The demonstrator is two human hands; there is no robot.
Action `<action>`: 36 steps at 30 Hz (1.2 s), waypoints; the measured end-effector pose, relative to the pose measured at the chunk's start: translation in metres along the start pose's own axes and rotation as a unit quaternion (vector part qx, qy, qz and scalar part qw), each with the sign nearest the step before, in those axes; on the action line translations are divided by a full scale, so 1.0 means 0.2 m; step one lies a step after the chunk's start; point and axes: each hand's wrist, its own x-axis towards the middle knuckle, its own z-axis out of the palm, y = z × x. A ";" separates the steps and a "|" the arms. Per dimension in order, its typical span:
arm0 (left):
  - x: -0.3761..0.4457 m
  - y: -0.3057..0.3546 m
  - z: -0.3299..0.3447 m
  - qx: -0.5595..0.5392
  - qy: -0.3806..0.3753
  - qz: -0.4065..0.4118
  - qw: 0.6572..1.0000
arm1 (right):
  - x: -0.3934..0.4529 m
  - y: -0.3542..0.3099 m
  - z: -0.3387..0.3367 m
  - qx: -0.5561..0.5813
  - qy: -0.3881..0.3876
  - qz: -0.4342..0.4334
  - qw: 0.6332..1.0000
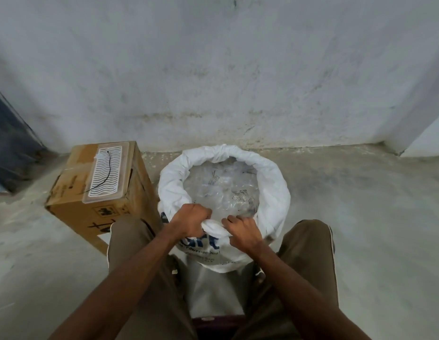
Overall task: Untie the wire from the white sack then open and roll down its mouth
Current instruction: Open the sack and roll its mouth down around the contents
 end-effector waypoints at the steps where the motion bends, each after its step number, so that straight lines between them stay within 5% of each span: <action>1: -0.01 0.00 0.02 0.011 0.013 0.001 1.000 | 0.02 0.01 -0.01 0.031 -0.004 0.005 0.999; 7: -0.06 -0.02 0.11 0.131 0.115 0.083 0.981 | 0.13 0.03 -0.04 0.218 -0.064 0.059 0.972; 11: -0.07 -0.04 0.15 0.174 0.201 0.160 0.951 | 0.20 -0.01 -0.03 0.225 -0.101 0.067 0.967; 16: -0.08 -0.07 0.16 -0.030 0.121 0.034 0.992 | 0.21 -0.07 0.02 0.187 -0.055 0.084 0.977; 18: -0.13 -0.05 0.22 -0.157 0.164 -0.063 0.972 | 0.19 -0.09 0.06 0.151 -0.030 0.072 0.985; 20: -0.16 0.01 0.25 -0.249 0.284 -0.193 0.906 | 0.17 -0.11 0.10 0.128 -0.023 0.053 0.990; 22: -0.14 0.06 0.24 -0.364 0.365 -0.367 0.774 | 0.16 -0.13 0.14 0.109 -0.013 0.033 0.993; 25: -0.09 0.07 0.23 -0.557 0.303 -0.528 0.565 | 0.12 -0.17 0.18 0.072 -0.006 0.022 0.997; 28: -0.06 0.03 0.22 -0.710 0.255 -0.523 0.396 | 0.10 -0.18 0.18 0.067 0.003 0.018 0.998; 36: -0.04 -0.07 0.16 -0.832 0.251 -0.439 0.230 | 0.17 -0.16 0.12 0.315 0.014 0.059 0.947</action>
